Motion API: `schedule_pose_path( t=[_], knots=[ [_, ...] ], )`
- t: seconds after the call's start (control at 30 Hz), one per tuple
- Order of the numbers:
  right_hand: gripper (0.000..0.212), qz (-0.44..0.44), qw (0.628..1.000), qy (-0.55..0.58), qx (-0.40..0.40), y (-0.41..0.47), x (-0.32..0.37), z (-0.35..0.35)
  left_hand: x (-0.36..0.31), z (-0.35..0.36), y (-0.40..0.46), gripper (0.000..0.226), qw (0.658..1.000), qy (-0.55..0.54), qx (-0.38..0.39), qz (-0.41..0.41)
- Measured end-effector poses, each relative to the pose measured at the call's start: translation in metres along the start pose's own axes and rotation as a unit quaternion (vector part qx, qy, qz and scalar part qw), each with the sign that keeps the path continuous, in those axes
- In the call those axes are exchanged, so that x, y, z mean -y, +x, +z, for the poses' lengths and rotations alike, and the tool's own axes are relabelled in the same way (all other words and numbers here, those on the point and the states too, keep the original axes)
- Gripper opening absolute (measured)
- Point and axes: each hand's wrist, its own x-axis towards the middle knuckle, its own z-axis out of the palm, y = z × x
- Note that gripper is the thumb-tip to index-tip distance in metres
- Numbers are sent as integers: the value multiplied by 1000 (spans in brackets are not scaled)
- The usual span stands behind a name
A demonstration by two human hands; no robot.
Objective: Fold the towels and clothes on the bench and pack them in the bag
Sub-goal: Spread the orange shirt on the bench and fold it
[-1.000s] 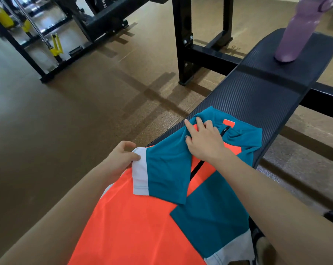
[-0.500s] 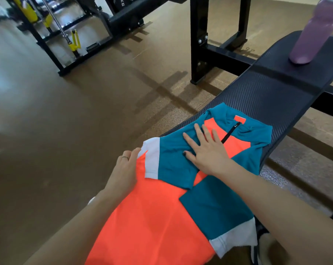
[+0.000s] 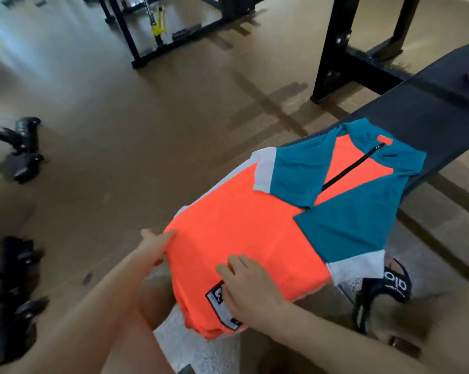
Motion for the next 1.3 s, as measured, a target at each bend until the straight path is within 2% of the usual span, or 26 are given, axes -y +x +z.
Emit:
schedule_pose_path(
  t=[0.13, 0.23, 0.27, 0.37, 0.5, 0.63, 0.67, 0.8, 0.87, 0.93, 1.0, 1.03, 1.1, 1.13, 1.17, 1.2, 1.23, 1.3],
  knots=[
    [25, -16, 999, -7, 37, -1, 51, 20, 27, 2, -7, 76, 991, -125, 28, -43],
    [40, -54, 994, -52, 80, 2, 74, 37, 45, 1, -4, 71, 978, -189, 71, -58],
    [43, -59, 992, -67, 88, 4, 78, 42, 51, -1, -4, 64, 971, -213, 90, -63],
    [28, -50, 986, -126, 93, 10, 88, 54, 62, -3, -11, 34, 952, -271, 124, -69],
    [35, -13, 982, -157, 103, 8, 101, 68, 68, -4, -22, 11, 952, -270, 146, -20],
    [13, -6, 979, -174, 106, -13, 117, 88, 78, -7, -29, 9, 951, -268, 154, -18],
    [9, 1, 980, -166, 114, -20, 121, 97, 82, -7, -29, 15, 948, -271, 166, -32],
    [33, 75, 973, -98, 194, -45, 134, 98, 96, -1, -32, 42, 921, -283, 255, -73],
    [42, 133, 963, -53, 227, -59, 125, 98, 99, 4, -37, 43, 909, -307, 268, -85],
    [39, 231, 936, 74, 256, -70, 111, 96, 100, 10, -37, 40, 899, -333, 271, -87],
    [28, 342, 891, 208, 216, -80, 95, 96, 103, 15, -37, 63, 895, -351, 264, -81],
    [25, 408, 848, 281, 188, -85, 88, 95, 103, 17, -40, 70, 895, -356, 259, -75],
    [32, 512, 731, 432, 128, -90, 76, 95, 100, 19, -51, 68, 898, -362, 240, -62],
    [36, 537, 679, 490, 99, -91, 71, 96, 99, 20, -54, 61, 900, -365, 231, -56],
    [39, 543, 647, 530, 77, -89, 69, 96, 98, 21, -56, 54, 902, -367, 221, -47],
    [39, 538, 636, 549, 67, -86, 69, 97, 98, 21, -55, 47, 906, -364, 213, -37],
    [35, 530, 646, 545, 70, -82, 72, 97, 99, 23, -53, 41, 912, -358, 199, -28],
    [15, 503, 717, 464, 132, -74, 85, 95, 103, 24, -49, 35, 923, -340, 177, -17]
  ],
)
